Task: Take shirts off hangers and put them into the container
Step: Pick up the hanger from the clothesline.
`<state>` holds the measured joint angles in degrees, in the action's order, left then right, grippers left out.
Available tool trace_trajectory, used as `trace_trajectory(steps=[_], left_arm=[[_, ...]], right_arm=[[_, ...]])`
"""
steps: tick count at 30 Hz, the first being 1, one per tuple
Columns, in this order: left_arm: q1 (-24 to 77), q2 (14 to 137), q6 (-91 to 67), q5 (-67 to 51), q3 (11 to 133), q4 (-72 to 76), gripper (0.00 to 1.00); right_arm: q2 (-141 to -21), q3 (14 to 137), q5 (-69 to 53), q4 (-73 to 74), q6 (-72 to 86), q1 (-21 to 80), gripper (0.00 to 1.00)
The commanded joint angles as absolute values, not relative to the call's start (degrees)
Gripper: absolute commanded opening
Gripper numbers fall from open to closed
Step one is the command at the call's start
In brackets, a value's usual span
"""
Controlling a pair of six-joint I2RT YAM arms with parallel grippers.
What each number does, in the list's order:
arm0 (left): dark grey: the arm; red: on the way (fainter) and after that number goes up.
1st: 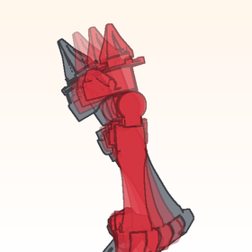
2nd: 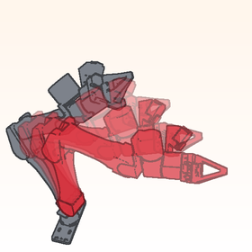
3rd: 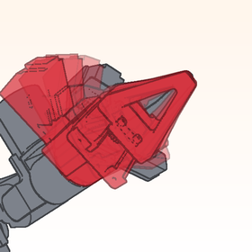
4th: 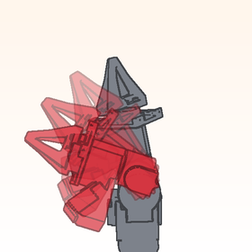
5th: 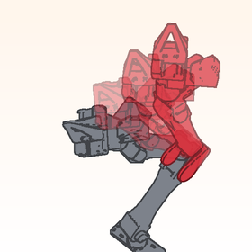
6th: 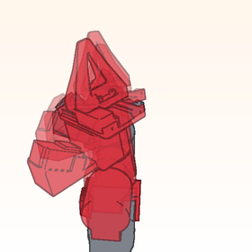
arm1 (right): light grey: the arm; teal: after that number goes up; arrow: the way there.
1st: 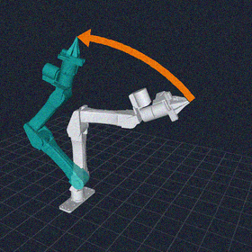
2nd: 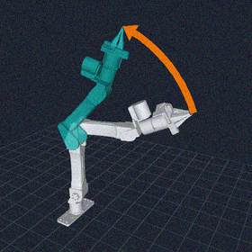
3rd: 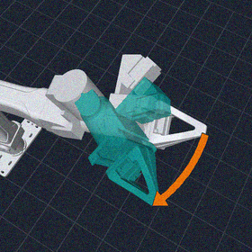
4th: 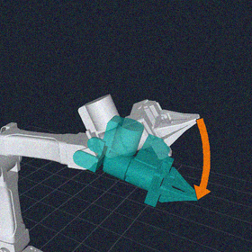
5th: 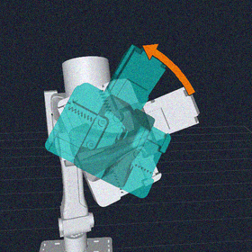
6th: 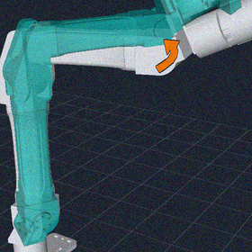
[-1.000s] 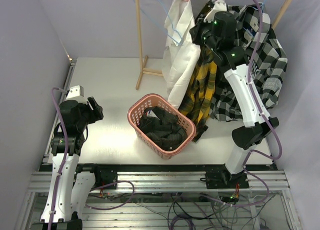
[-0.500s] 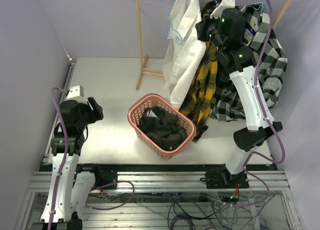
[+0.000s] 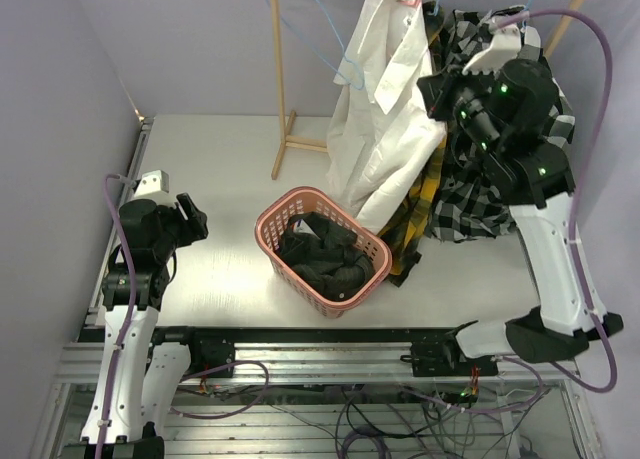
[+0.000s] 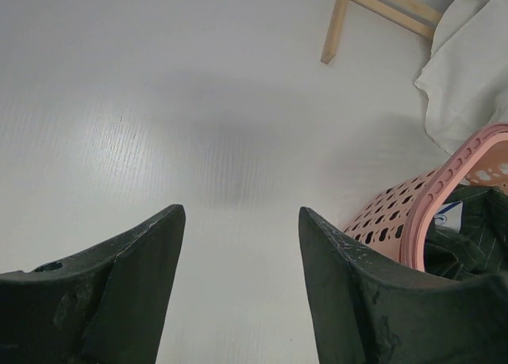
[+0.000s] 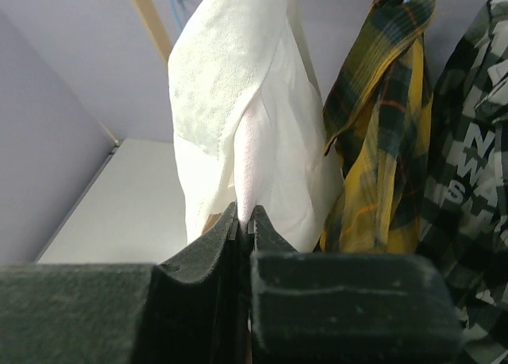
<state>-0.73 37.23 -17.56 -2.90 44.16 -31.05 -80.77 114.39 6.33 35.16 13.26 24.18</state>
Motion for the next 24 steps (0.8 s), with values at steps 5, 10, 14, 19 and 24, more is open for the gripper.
trace_trajectory(steps=[5, 10, 14, 19, 24], left_arm=[[-0.33, 37.39, -17.40, -4.17, 43.51, -28.70, 0.70], [-0.25, 37.61, -17.40, -4.30, 43.52, -28.63, 0.70], [-0.26, 37.87, -17.45, -4.56, 43.50, -28.57, 0.70], [-0.21, 38.03, -17.47, -4.55, 43.51, -28.61, 0.70], [-0.05, 38.04, -17.42, -4.48, 43.51, -28.60, 0.70]], right_arm=[[-68.34, 107.16, 2.32, 38.76, 14.30, 24.95, 0.00], [-62.31, 106.18, 1.75, 47.00, 13.89, 24.87, 0.00], [-60.29, 107.94, -3.16, 54.81, 13.27, 24.87, 0.00], [-58.14, 108.95, -7.14, 62.46, 13.14, 24.86, 0.00], [-55.34, 110.58, -5.60, 67.91, 13.69, 24.79, 0.00]])
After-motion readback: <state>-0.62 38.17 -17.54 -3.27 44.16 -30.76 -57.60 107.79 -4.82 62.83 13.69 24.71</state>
